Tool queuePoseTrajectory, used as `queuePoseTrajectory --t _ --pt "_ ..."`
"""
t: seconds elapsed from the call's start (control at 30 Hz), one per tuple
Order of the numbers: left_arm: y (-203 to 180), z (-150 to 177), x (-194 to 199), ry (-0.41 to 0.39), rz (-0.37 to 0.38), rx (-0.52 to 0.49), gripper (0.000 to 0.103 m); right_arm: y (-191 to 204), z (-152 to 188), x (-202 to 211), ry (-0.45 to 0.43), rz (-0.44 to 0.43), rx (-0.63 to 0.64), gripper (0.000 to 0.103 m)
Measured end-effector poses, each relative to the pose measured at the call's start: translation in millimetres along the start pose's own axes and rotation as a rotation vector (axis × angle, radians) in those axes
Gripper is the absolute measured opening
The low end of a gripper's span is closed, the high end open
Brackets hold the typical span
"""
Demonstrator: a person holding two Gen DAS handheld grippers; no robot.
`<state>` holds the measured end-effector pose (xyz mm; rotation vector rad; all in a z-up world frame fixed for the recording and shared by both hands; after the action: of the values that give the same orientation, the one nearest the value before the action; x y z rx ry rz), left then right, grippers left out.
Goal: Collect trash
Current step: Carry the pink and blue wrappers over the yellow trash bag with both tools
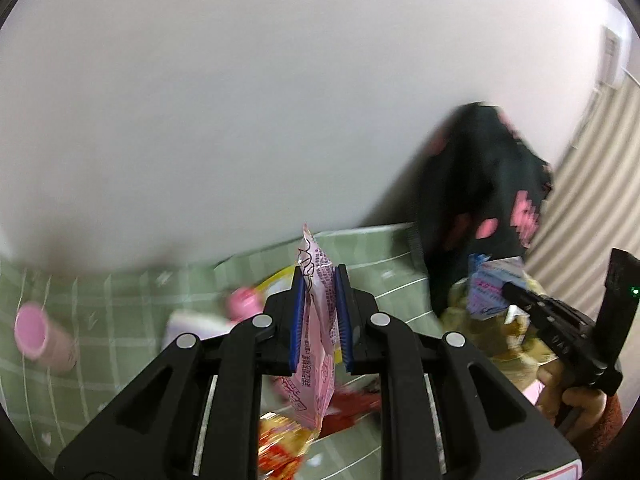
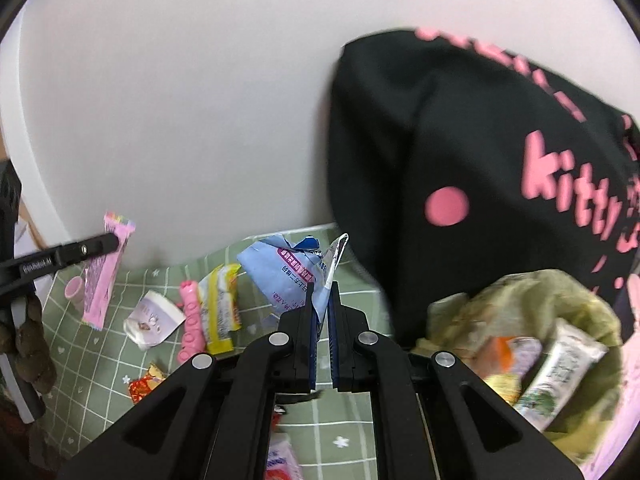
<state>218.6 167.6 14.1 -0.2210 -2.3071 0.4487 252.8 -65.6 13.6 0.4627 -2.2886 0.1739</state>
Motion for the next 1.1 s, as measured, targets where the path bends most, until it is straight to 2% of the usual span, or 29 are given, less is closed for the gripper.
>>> queuePoseTrajectory --t 0.13,0.33,0.5,0.6,0.63,0.73,0.9,1.1 --pt "-51 -18 -2 -0.027 0.066 -0.121 0.014 -18 0 24 -0.043 0.048 -0.028 0.006" --pt "-119 -24 -10 -0.030 0.181 -0.277 0.014 -53 8 62 -0.086 0.141 -0.071 0.006" --pt "-155 -20 -27 0.012 0.302 -0.297 0.014 -83 22 88 -0.107 0.232 -0.108 0.006" --pt "-176 -17 -36 0.044 0.393 -0.296 0.014 -106 31 104 -0.115 0.281 -0.156 0.006" --pt "-185 -16 -39 0.061 0.445 -0.291 0.014 -116 35 109 -0.116 0.294 -0.176 0.006" --pt "-209 -13 -48 0.091 0.520 -0.290 0.014 -145 48 127 -0.123 0.319 -0.252 0.006" --pt "-239 -4 -59 0.139 0.602 -0.298 0.014 -173 64 137 -0.126 0.346 -0.308 0.006" --pt "-286 3 -77 0.157 0.623 -0.350 0.014 -194 78 140 -0.133 0.337 -0.355 0.006"
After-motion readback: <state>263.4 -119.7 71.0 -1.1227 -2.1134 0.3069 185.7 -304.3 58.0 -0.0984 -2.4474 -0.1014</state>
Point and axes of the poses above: each gripper's, at about its wrist camera, not at the fingertips, and x roughly against the way its jaws point, y to its left, z to its underside, the point moved 6 cm from there along -x, roughly the way its jaws point, and after that the axes turned 8 degrees about y, right-handed, at the moved point
